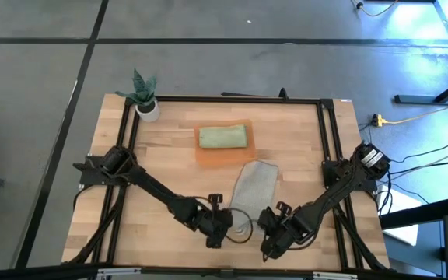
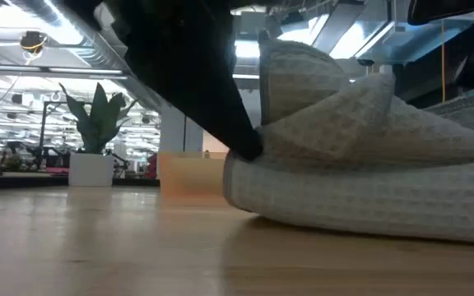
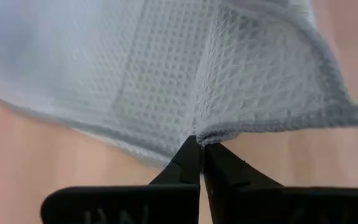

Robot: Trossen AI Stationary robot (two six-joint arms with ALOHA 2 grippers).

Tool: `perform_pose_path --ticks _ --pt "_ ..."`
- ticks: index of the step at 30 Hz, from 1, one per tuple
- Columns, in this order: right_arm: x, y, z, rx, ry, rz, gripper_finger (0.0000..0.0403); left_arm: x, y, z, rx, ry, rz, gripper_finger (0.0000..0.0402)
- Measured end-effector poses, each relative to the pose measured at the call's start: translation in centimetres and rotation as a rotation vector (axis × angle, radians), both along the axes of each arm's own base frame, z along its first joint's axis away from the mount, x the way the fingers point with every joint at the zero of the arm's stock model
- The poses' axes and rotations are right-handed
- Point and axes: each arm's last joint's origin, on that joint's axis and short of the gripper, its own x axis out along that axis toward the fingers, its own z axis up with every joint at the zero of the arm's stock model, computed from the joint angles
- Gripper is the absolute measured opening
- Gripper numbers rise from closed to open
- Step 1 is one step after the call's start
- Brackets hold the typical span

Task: Roll microfiber towels into tight, uniform cylinder then place into a basket
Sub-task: Roll the gray microfiber towel

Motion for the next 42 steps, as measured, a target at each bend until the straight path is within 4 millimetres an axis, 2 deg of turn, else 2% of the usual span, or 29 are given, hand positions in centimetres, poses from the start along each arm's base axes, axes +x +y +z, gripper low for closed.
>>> perform_pose_path --ticks 6,16,24,31,42 --pt "0.0 0.0 -0.2 -0.028 -0.025 -0.034 0.0008 0.8 1.9 -0.2 -0.196 0.070 0.114 0.0000" --pt "0.3 -0.7 -1.2 -0.115 -0.026 -0.118 0.0008 0.8 4.0 -0.6 -0.189 0.137 0.255 0.0000" --pt "0.4 -0.5 -2.3 -0.122 0.011 -0.113 0.0008 1.2 4.5 -1.0 -0.214 0.142 0.273 0.0000" --pt "0.8 -1.1 -2.4 -0.131 0.012 -0.133 0.0008 1.2 4.9 -1.6 -0.200 0.174 0.295 0.0000" --pt "1.3 -1.3 -3.4 -0.148 0.039 -0.106 0.0018 1.3 5.1 -1.6 -0.201 0.174 0.296 0.0000"
